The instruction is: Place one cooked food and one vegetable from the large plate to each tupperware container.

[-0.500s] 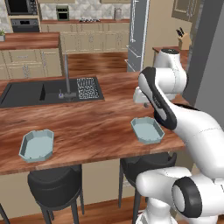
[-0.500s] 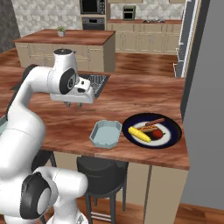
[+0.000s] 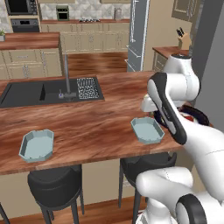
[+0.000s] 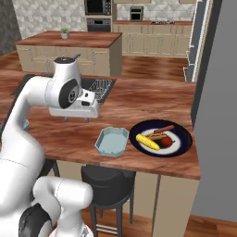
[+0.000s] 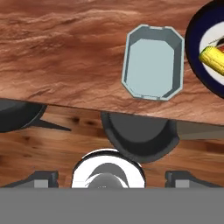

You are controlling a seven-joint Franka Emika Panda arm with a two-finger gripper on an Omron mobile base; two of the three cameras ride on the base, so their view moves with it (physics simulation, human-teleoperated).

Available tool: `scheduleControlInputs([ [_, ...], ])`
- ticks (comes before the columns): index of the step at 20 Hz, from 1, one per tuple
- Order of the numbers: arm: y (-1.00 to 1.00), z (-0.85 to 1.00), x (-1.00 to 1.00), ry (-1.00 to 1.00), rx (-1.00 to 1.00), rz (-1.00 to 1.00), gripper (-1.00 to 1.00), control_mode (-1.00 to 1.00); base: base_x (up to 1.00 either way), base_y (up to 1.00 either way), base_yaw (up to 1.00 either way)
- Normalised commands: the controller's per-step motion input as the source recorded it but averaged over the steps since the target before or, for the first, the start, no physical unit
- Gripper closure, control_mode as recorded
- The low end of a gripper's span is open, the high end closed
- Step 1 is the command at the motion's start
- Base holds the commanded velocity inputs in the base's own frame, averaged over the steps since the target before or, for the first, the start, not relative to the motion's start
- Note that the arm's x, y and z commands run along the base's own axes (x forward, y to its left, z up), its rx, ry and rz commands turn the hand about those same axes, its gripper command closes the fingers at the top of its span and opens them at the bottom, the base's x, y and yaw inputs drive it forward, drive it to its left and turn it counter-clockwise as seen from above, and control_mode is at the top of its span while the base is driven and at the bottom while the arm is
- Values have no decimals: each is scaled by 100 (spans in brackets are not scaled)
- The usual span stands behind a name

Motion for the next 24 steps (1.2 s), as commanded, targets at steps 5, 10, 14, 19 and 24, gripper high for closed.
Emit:
scheduleControlInputs([
  [5, -94, -22, 20, 4, 0, 22, -100, -100, 0, 0, 0],
  [10, -83, -43, 46, 0, -4, 22, -100, -100, 0, 0, 0],
  [14, -77, -43, 64, 1, 0, 22, -100, -100, 0, 0, 0],
  [19, -69, -33, 56, 2, 0, 21, -100, -100, 0, 0, 0],
  [24, -39, -55, 66, 0, -6, 12, -100, -100, 0, 0, 0],
])
